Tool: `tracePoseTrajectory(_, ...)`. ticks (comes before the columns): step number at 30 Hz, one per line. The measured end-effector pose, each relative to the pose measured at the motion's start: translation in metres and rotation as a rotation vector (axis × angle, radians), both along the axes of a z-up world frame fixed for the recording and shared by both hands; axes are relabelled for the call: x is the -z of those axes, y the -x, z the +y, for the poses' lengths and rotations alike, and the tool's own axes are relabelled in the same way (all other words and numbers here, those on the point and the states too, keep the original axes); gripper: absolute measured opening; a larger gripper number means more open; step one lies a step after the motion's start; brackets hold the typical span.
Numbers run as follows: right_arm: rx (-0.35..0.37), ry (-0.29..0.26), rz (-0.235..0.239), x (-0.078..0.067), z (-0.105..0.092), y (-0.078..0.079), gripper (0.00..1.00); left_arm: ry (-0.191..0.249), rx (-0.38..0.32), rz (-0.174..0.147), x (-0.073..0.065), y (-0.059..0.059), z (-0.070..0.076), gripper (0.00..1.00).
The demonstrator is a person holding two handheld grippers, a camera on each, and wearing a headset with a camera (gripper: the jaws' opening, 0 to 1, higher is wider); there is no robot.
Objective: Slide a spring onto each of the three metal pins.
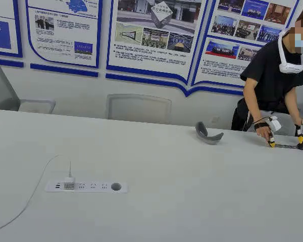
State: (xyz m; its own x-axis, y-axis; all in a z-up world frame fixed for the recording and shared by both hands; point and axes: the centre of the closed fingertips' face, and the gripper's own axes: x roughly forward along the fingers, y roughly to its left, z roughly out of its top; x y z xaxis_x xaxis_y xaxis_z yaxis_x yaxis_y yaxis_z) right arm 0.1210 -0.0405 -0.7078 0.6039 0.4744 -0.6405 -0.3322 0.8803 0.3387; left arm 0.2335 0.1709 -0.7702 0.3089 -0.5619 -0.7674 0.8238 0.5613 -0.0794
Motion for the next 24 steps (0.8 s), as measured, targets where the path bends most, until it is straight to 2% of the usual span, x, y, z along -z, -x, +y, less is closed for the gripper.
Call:
tracePoseTrajectory(1, 0.001, -0.001, 0.0, -0.0001, 0.0001, -0.0001, 0.88, 0.004, -0.006, -0.017, -0.0006, -0.0029, -0.0004, 0.17)
tracePoseTrajectory(4, -0.004, 0.0, 0.002, 0.0006, 0.0012, 0.0007, 0.88, -0.003, -0.021, -0.013, -0.0006, -0.0022, 0.0018, 0.12)
tracePoseTrajectory(13, -0.012, 0.0, 0.004, 0.0007, 0.0033, 0.002, 0.88, 0.008, -0.063, 0.005, -0.0002, -0.0031, 0.0025, 0.11)
tracePoseTrajectory(24, -0.013, 0.0, 0.007, 0.0017, 0.0032, 0.0036, 0.88, 0.026, -0.083, 0.021, -0.0034, 0.0039, 0.0048, 0.11)
